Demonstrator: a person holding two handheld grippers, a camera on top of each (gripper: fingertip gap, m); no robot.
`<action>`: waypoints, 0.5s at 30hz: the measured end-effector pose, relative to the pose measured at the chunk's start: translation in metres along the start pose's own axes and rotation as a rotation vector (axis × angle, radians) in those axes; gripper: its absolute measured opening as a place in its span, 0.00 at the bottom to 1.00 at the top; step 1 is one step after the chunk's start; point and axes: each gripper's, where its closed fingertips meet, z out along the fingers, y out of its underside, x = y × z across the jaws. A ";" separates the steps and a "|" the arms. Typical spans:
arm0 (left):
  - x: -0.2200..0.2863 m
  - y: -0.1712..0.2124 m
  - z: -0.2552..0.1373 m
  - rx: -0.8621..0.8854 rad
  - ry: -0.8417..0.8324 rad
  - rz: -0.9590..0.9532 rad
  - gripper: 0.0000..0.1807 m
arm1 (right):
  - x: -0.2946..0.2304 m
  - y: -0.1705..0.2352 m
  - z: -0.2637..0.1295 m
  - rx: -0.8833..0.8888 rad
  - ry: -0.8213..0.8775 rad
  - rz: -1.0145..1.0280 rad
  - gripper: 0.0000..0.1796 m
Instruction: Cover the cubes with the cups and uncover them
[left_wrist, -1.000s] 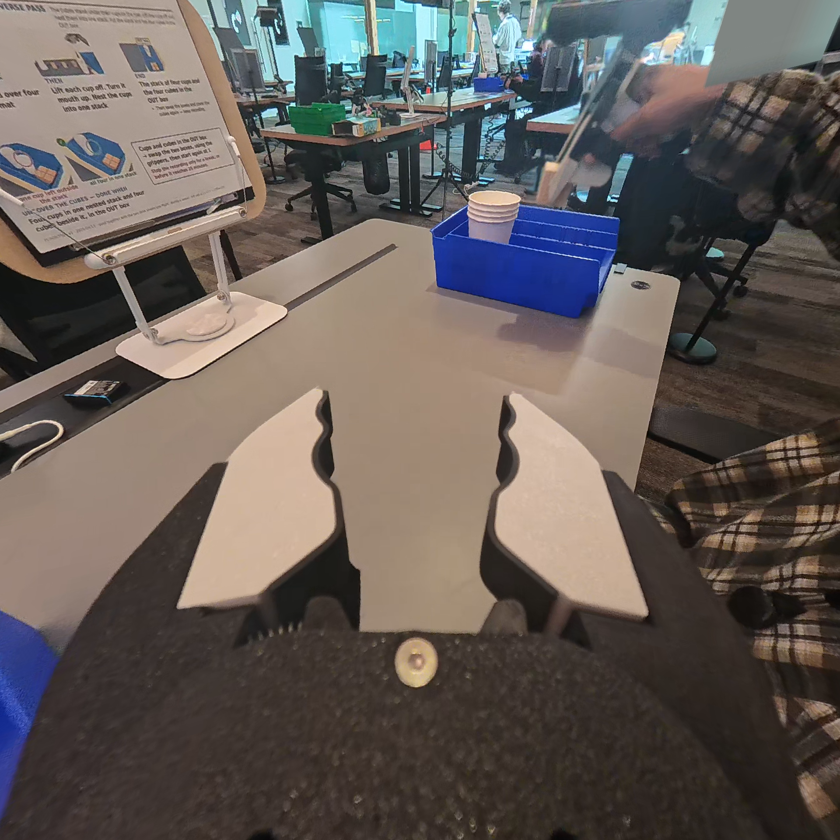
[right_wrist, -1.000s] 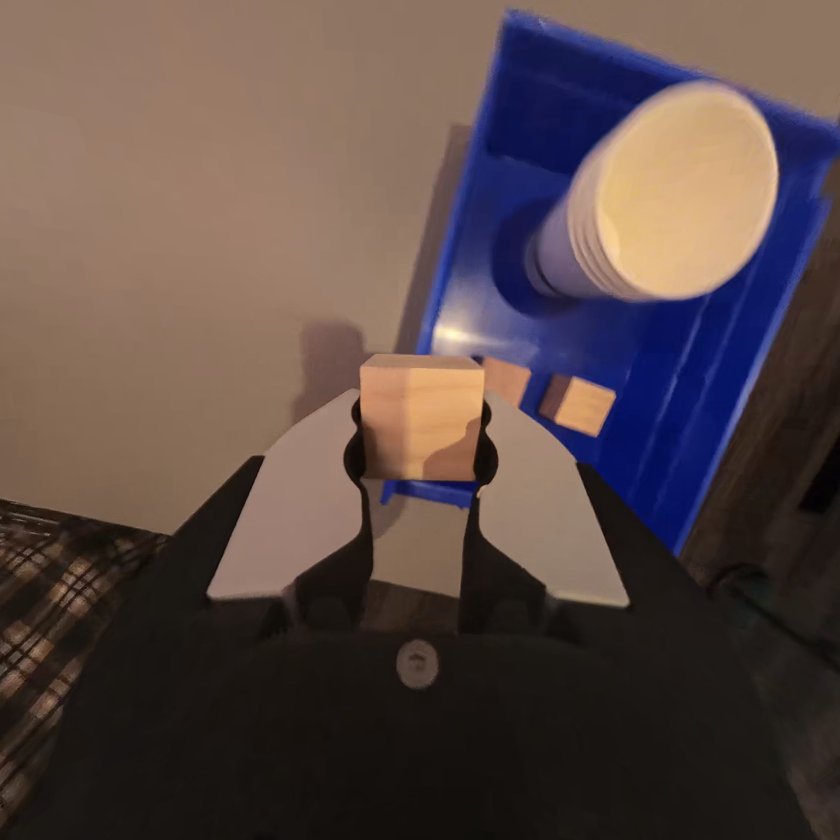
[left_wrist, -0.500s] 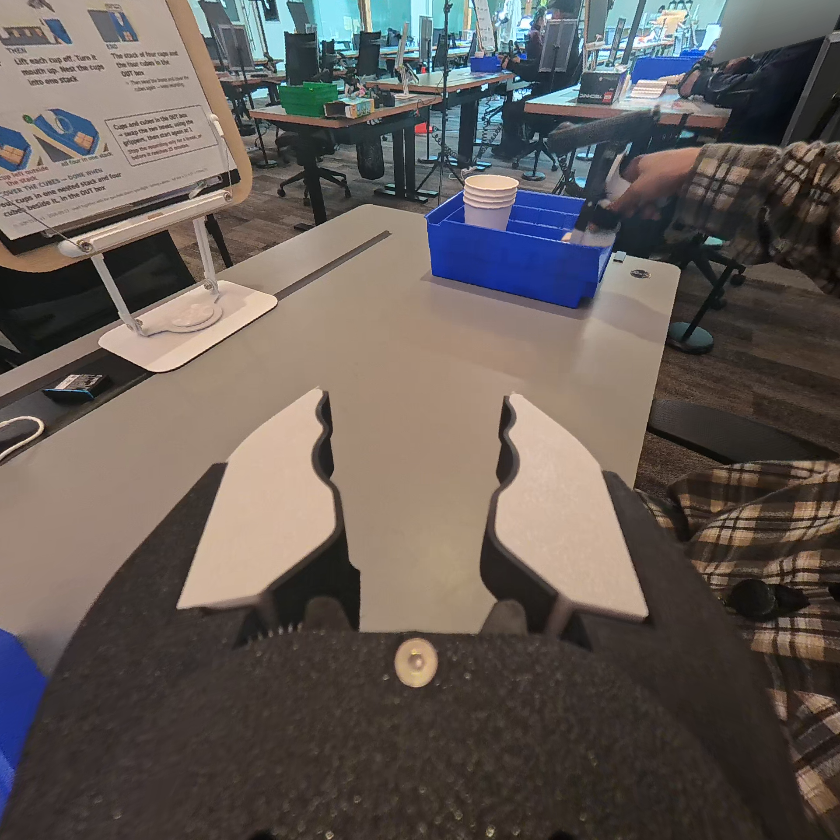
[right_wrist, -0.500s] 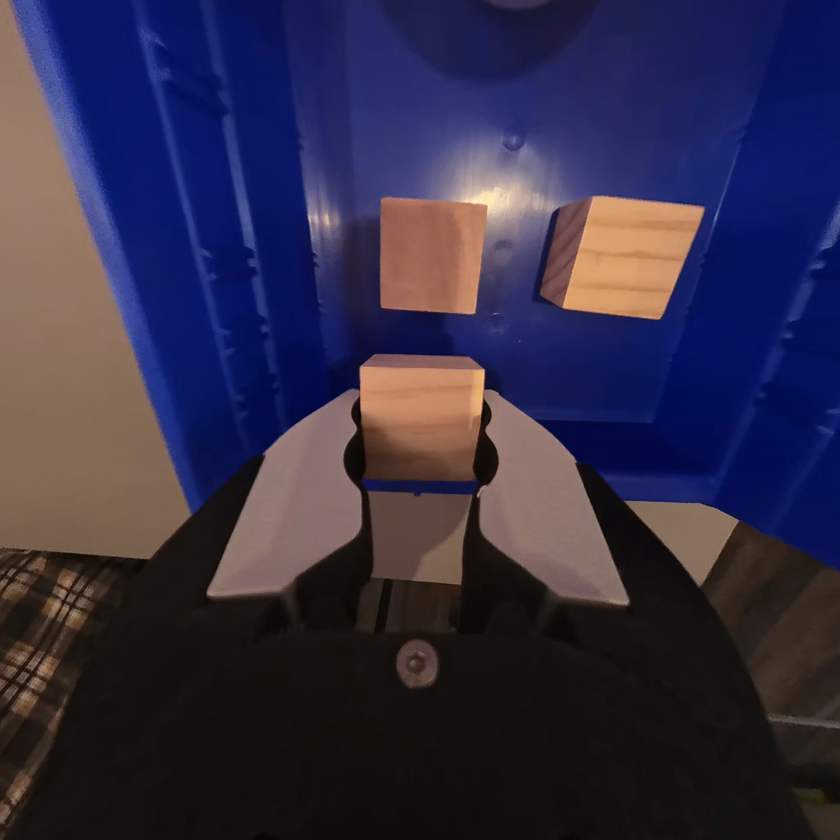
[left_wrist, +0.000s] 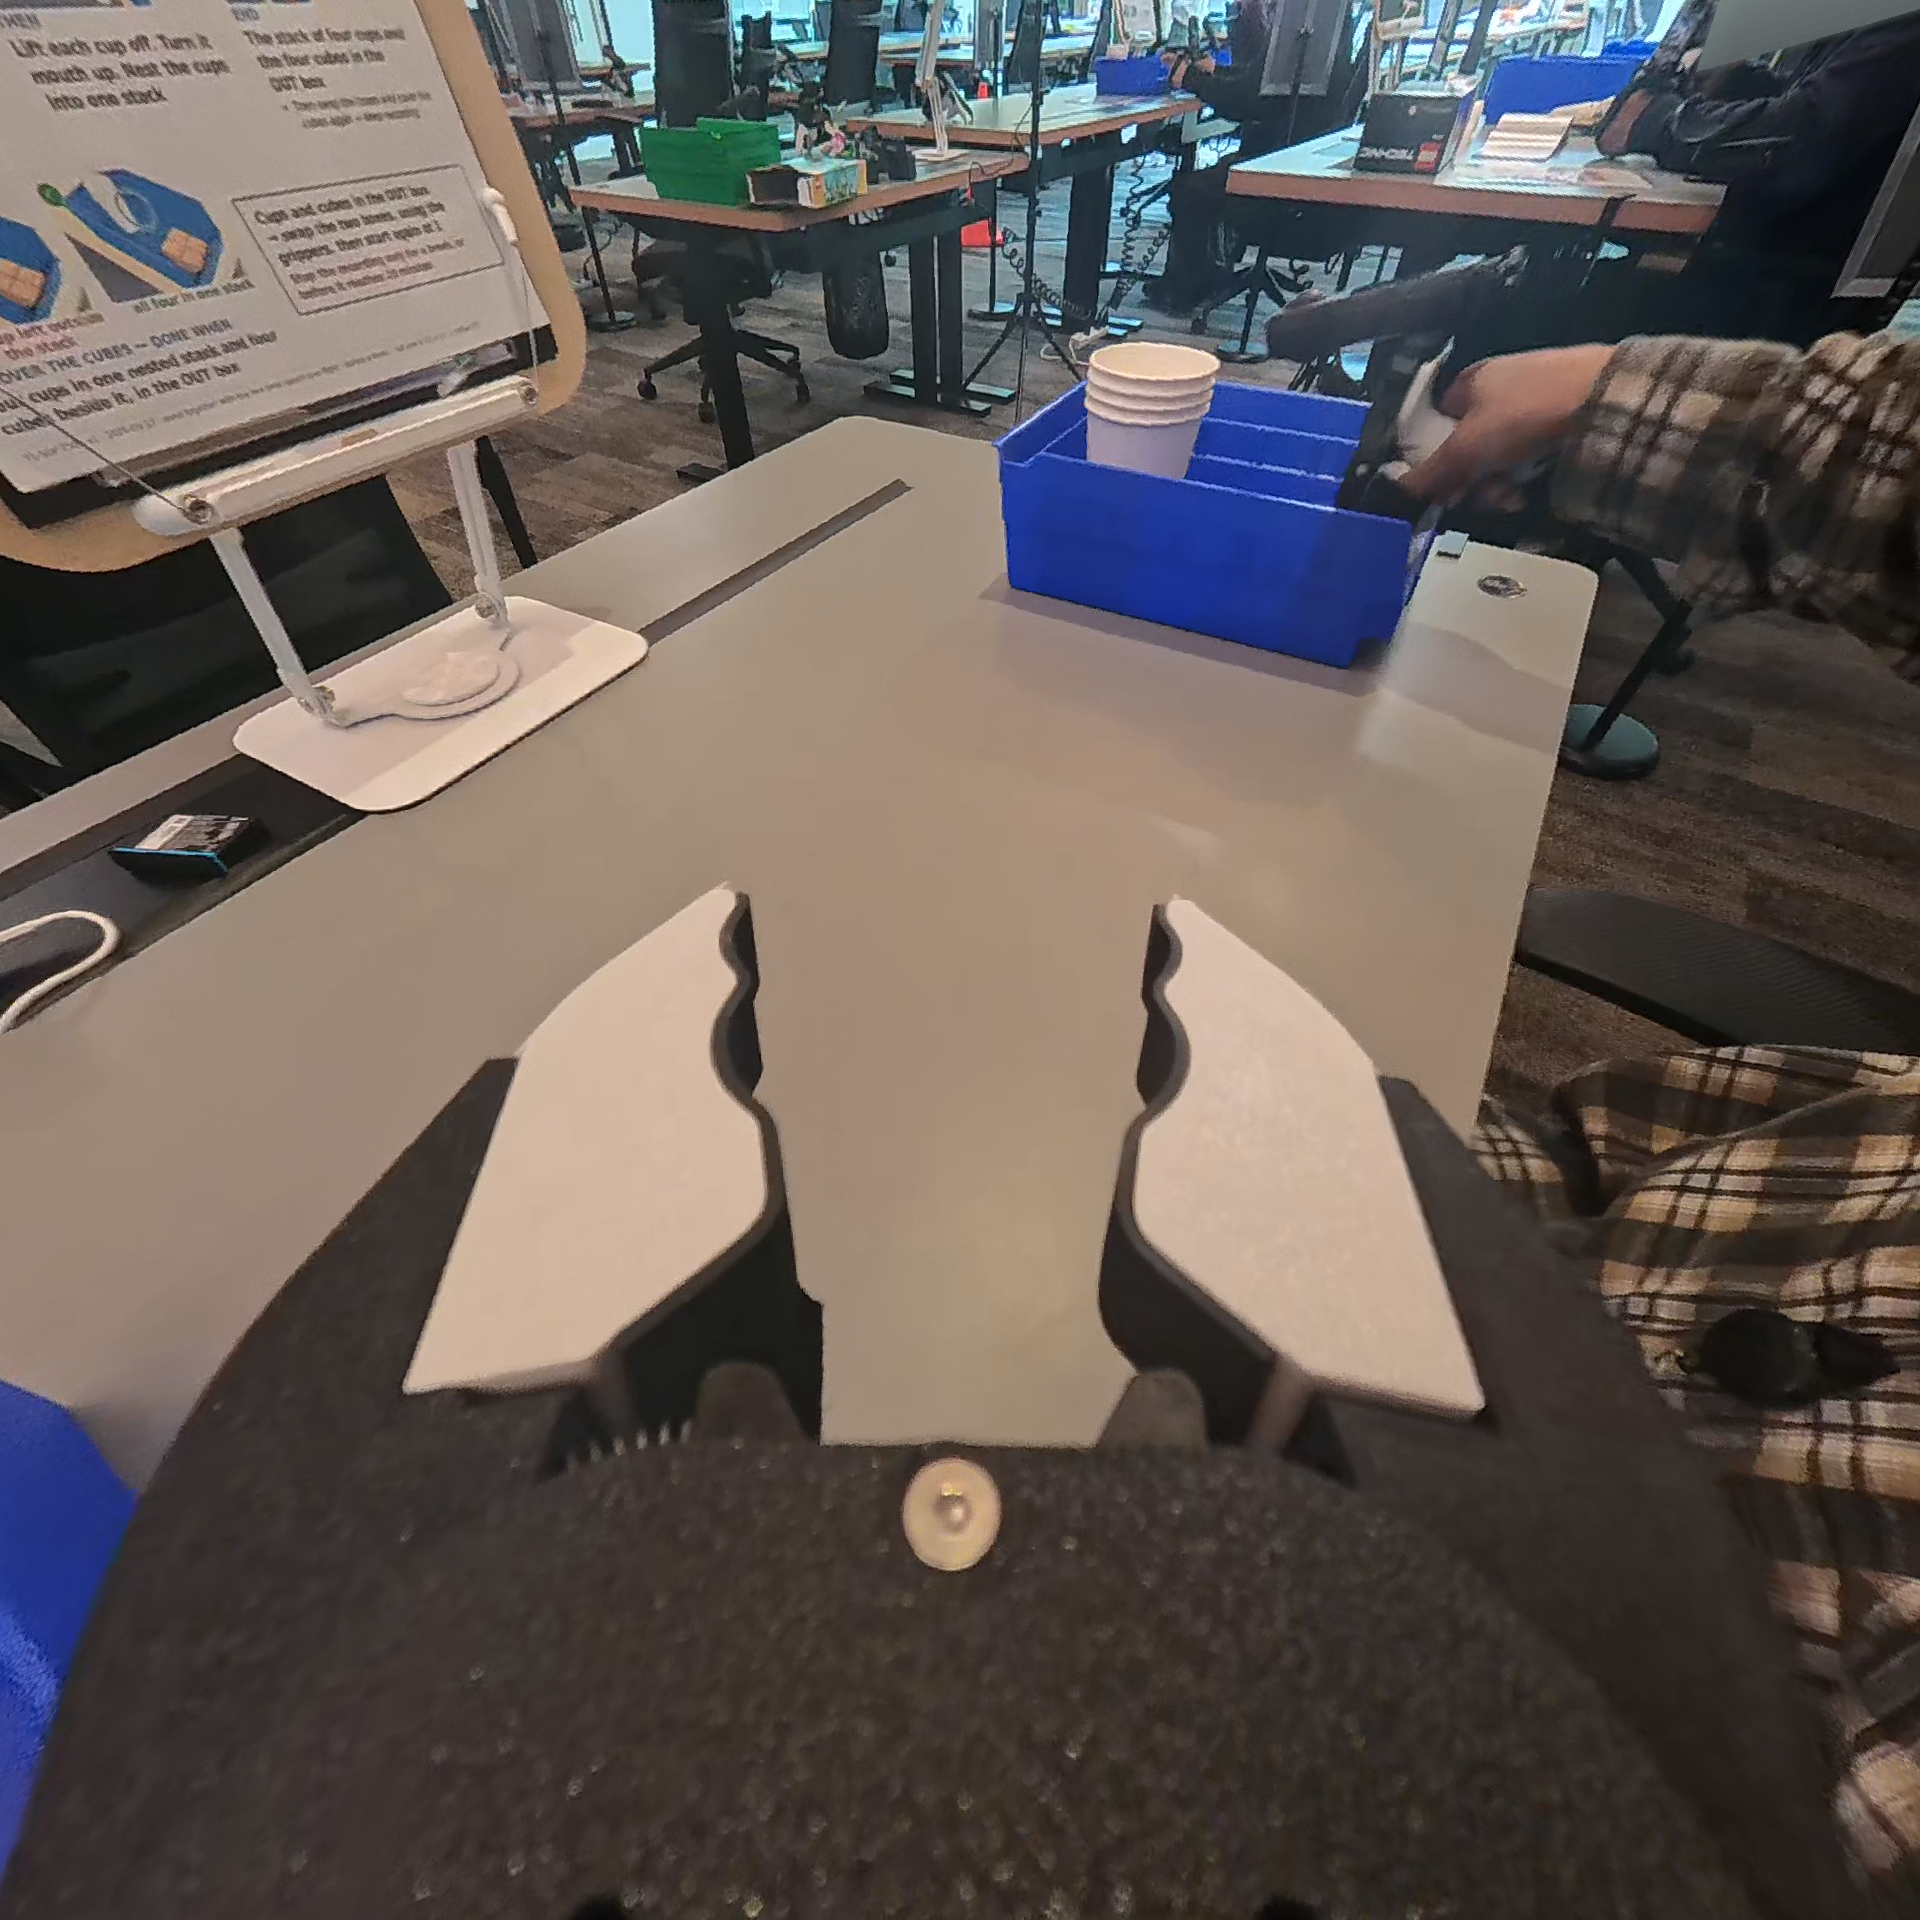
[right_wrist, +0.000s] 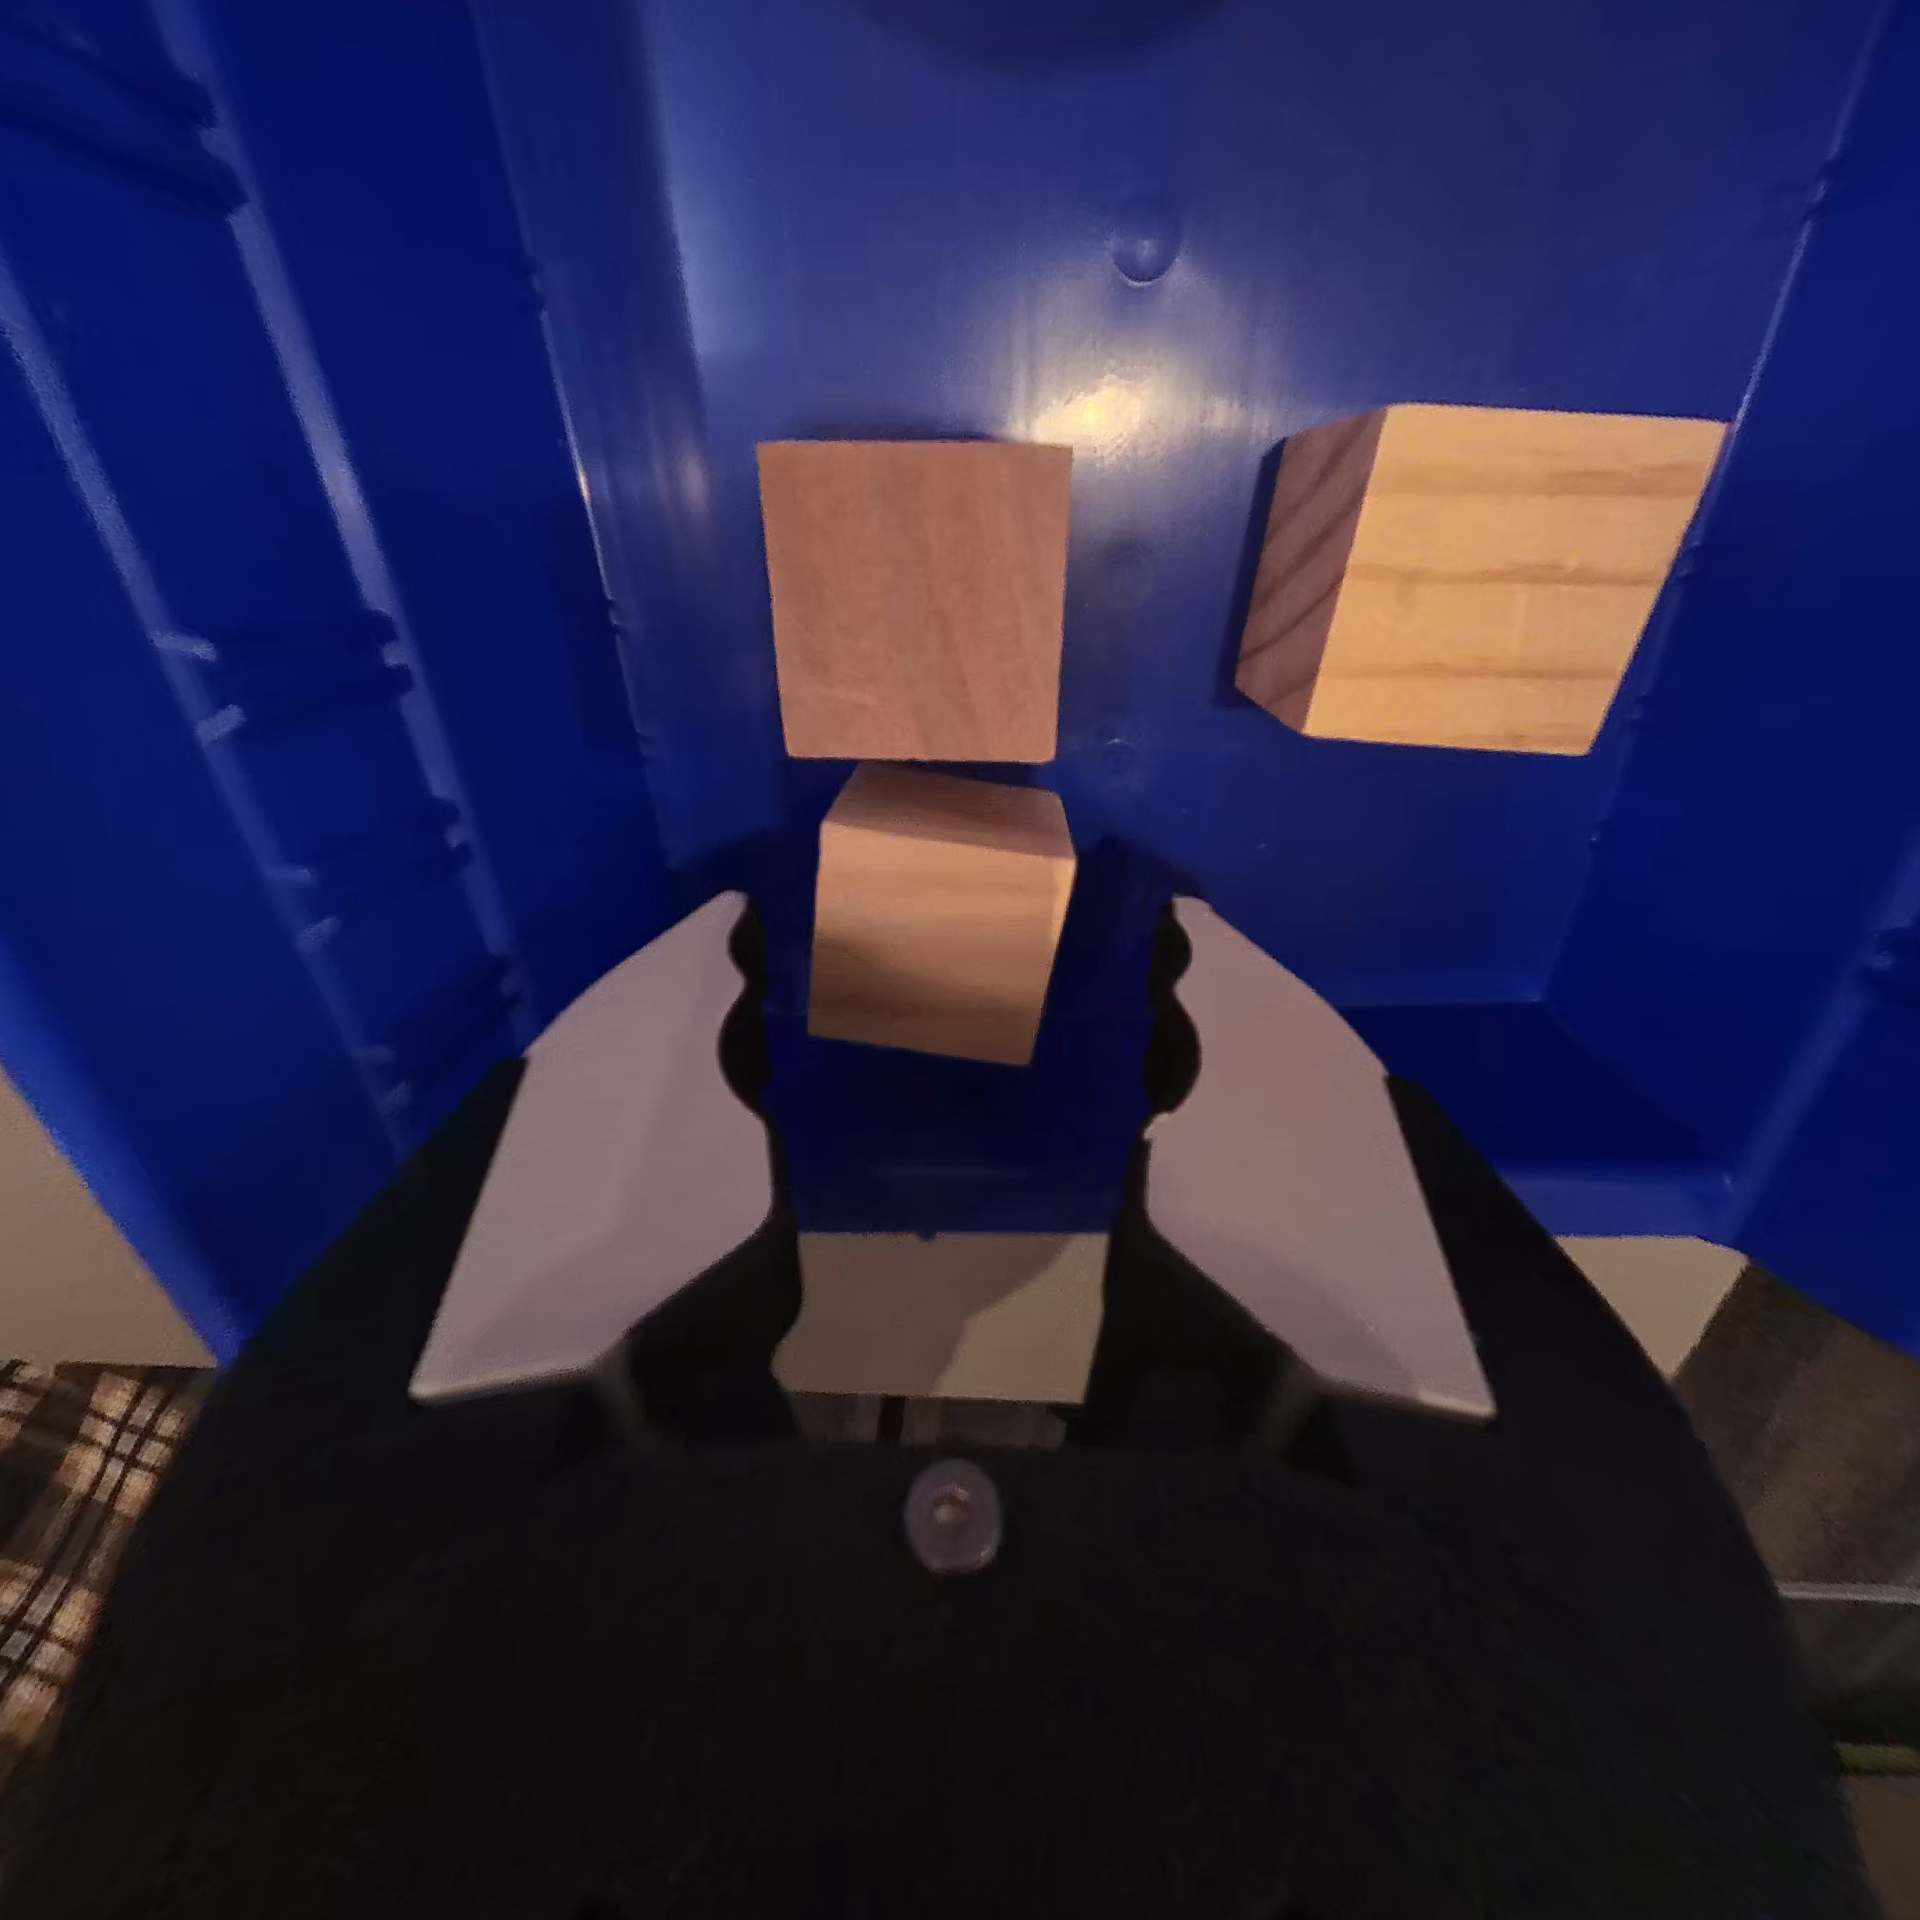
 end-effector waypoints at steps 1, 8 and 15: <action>-0.004 0.000 0.000 -0.009 -0.014 0.006 0.39 | 0.000 0.002 -0.004 -0.005 0.003 -0.006 0.43; -0.048 0.007 -0.003 -0.376 -0.054 0.221 0.41 | 0.001 0.012 -0.068 0.070 -0.005 -0.075 0.52; -0.097 0.090 0.005 -0.990 0.153 0.520 0.47 | -0.035 0.031 -0.154 0.340 -0.085 -0.285 0.52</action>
